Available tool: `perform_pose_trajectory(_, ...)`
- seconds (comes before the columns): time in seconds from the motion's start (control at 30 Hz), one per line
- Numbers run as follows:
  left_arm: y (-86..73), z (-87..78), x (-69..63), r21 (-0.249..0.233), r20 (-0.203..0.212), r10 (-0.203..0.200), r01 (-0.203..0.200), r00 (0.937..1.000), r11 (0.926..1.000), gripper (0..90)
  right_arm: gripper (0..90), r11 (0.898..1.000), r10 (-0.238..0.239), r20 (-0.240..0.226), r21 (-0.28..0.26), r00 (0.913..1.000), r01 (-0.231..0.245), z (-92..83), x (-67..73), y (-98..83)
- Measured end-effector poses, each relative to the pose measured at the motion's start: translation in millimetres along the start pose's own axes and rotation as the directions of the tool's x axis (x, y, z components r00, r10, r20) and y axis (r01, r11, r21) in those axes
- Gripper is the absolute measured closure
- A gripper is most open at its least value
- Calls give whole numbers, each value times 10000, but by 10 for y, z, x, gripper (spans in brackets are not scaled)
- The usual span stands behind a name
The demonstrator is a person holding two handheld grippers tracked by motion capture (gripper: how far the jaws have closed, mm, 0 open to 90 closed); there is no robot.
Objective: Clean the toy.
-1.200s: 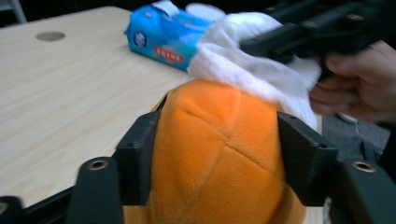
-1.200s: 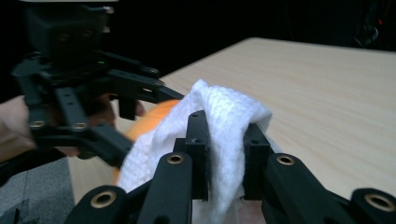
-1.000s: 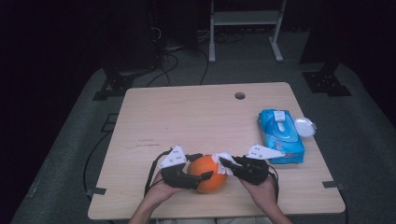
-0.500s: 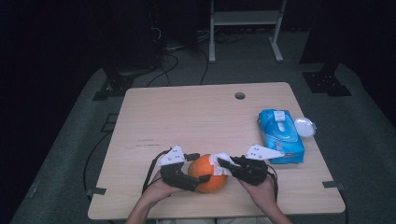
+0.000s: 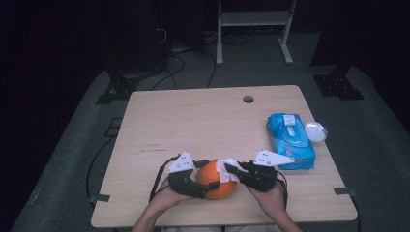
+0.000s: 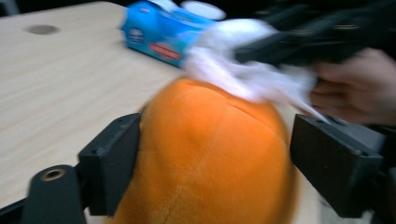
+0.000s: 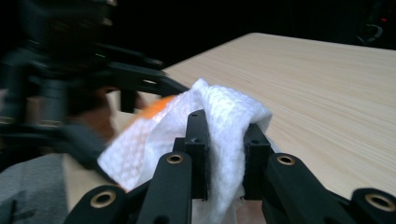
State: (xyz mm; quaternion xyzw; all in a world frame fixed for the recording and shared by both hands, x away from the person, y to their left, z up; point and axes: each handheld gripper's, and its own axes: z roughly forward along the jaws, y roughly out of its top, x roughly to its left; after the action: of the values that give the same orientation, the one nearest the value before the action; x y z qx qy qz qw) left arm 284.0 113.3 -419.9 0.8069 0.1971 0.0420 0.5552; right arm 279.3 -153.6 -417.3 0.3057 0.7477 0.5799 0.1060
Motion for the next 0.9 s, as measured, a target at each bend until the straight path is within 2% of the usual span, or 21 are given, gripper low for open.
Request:
perform_pose_trajectory(0.03, -5, -15, 1, -20, 203, 46, -46, 9998, 10000, 166, 765, 9999, 136, 81, -18, 9999, -136, -6, -25, -7)
perform_pose_trajectory(0.07, -10, -18, 9, -75, 218, 64, -62, 9997, 10000, 166, 765, 9998, 192, 177, -15, 9997, -192, -11, -46, -11)
perform_pose_trajectory(0.1, -15, -11, 12, -83, 27, 64, -64, 10000, 9999, 167, 765, 9998, 221, 226, -13, 9995, -221, -14, -61, -16)
perform_pose_trajectory(0.13, -19, 8, 8, 17, -395, 216, -216, 9990, 9998, 180, 765, 9997, 263, 215, -27, 9994, -263, -16, -68, -17)
perform_pose_trajectory(0.23, -20, 35, -15, 136, -902, 607, -597, 9941, 9981, 249, 766, 10000, -20, 304, -47, 9995, 21, -27, -6, 15)
perform_pose_trajectory(0.33, -14, 41, -26, -20, -1192, 426, -431, 9920, 9991, 287, 766, 9993, -251, -52, -275, 9997, 250, -61, 89, 71)
perform_pose_trajectory(0.4, -14, 31, -30, 17, -964, 501, -501, 9941, 9987, 268, 766, 9981, -586, -44, -187, 9983, 585, -50, 147, 93)
perform_pose_trajectory(0.47, -23, 10, -1, -39, -364, 247, -248, 9990, 9997, 200, 766, 9983, -572, -25, -90, 9984, 572, -39, 129, 75)
perform_pose_trajectory(0.5, -32, 1, 12, 15, -281, 222, -221, 9994, 9998, 173, 766, 9986, -528, 38, -65, 9986, 529, -38, 103, 62)
perform_pose_trajectory(0.57, -47, 9, 20, 284, -396, 242, -231, 9989, 9993, 185, 766, 9989, -473, 254, -61, 9986, 475, -46, 48, 49)
perform_pose_trajectory(0.67, -35, 45, -19, 311, -898, 498, -472, 9947, 9984, 295, 765, 9995, -310, 361, -81, 9989, 313, -57, 5, 50)
perform_pose_trajectory(0.7, -31, 55, -31, 307, -1021, 582, -554, 9931, 9980, 316, 765, 9997, -211, 331, -142, 9992, 215, -68, 24, 57)
perform_pose_trajectory(0.77, -27, 79, -52, 265, -1127, 560, -533, 9920, 9982, 326, 765, 9988, -464, 269, -155, 9986, 468, -75, 89, 80)
perform_pose_trajectory(0.83, -22, 79, -67, 321, -908, 628, -601, 9939, 9977, 317, 765, 9971, -740, 38, -148, 9972, 741, -71, 156, 108)
perform_pose_trajectory(0.9, -34, 68, -57, 249, -202, 342, -337, 9992, 9991, 288, 765, 9943, -1068, 214, 10, 9941, 1068, -69, 161, 127)
